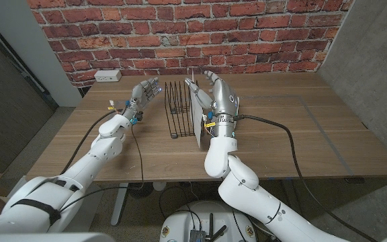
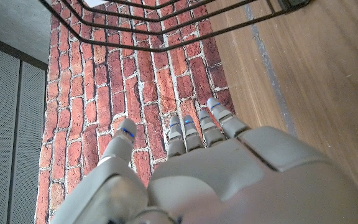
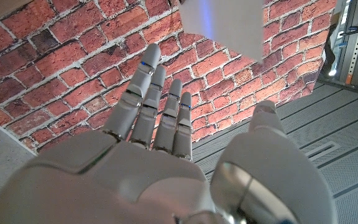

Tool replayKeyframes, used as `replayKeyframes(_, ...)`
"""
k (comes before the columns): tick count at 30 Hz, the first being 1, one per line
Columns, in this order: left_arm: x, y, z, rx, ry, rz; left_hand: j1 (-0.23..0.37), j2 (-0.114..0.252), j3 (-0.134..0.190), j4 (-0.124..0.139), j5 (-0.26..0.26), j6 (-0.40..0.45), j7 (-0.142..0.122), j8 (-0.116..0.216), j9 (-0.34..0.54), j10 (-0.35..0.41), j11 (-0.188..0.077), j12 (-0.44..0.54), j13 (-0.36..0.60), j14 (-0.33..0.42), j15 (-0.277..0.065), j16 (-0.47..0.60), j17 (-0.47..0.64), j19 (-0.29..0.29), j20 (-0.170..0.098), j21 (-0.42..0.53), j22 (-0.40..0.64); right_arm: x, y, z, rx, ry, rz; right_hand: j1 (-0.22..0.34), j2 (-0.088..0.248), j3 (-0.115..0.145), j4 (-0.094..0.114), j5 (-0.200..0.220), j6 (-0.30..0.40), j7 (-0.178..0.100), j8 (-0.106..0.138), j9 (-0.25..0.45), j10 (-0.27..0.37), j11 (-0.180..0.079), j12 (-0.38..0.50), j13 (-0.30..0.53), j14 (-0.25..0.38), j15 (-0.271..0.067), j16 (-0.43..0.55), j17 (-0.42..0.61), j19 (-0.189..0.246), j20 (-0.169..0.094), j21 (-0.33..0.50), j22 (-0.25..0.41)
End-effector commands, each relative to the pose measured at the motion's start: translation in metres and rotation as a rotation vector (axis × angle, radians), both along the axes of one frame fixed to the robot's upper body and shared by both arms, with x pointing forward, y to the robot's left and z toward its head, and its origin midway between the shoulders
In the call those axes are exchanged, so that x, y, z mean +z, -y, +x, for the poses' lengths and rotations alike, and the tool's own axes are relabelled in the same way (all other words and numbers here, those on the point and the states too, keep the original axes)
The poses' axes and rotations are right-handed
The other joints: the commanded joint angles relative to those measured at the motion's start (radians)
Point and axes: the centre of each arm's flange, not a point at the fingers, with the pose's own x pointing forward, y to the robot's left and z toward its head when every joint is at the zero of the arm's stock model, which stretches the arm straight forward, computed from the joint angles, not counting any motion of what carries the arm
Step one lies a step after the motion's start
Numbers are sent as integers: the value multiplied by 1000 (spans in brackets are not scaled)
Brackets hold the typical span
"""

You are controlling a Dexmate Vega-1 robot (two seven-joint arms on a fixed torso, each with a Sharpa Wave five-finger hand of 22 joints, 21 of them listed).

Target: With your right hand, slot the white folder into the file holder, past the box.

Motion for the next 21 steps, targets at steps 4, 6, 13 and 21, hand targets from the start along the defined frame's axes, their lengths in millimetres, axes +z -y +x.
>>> replayKeyframes(4, -1, 2, -15, 28, 24, 0, 11, 29, 4, -1, 8, -7, -3, 0, 1, -4, -2, -2, 2, -7, -47, 1, 0, -5, -61, -2, 3, 7, 34, 0, 102, 8, 0, -8, 13, 4, -1, -5, -8, 4, 5, -3, -8, 12, 3, -10, -31, -4, -3, -1, -35, 6, -29, 0)
replayKeyframes(6, -2, 3, -18, 37, 28, 2, 11, 29, 4, -1, 8, -8, -3, 0, 1, -4, -1, -2, 2, -7, -47, 1, 0, -6, -60, -2, 3, 7, 41, 1, 121, 5, 7, -9, 18, 6, -3, -6, -18, 4, 2, -4, -11, 14, 3, -15, -42, -1, -4, -3, -48, 11, -40, -1)
replayKeyframes(13, -6, 3, -25, 65, 47, -17, 14, 31, 4, -3, 8, -8, -3, 0, 1, -4, -6, -2, 1, -11, -47, 1, 0, -8, -60, -2, 2, 10, 68, 5, 167, -18, 26, -17, 29, 8, -8, -9, -37, -2, 1, -6, -41, 25, -1, -32, -89, 17, -9, -11, -75, 19, -70, -1)
replayKeyframes(21, -10, 1, -31, 87, 58, -26, 19, 33, 5, -5, 9, -10, -4, 0, 1, -5, 0, -1, 1, -12, -48, 2, 1, -8, -61, -2, 2, 13, 90, 16, 212, -51, 49, -36, 35, 5, -12, -15, -76, -19, -5, -9, -96, 26, -5, -55, -148, 20, -13, -24, -121, 27, -113, -1)
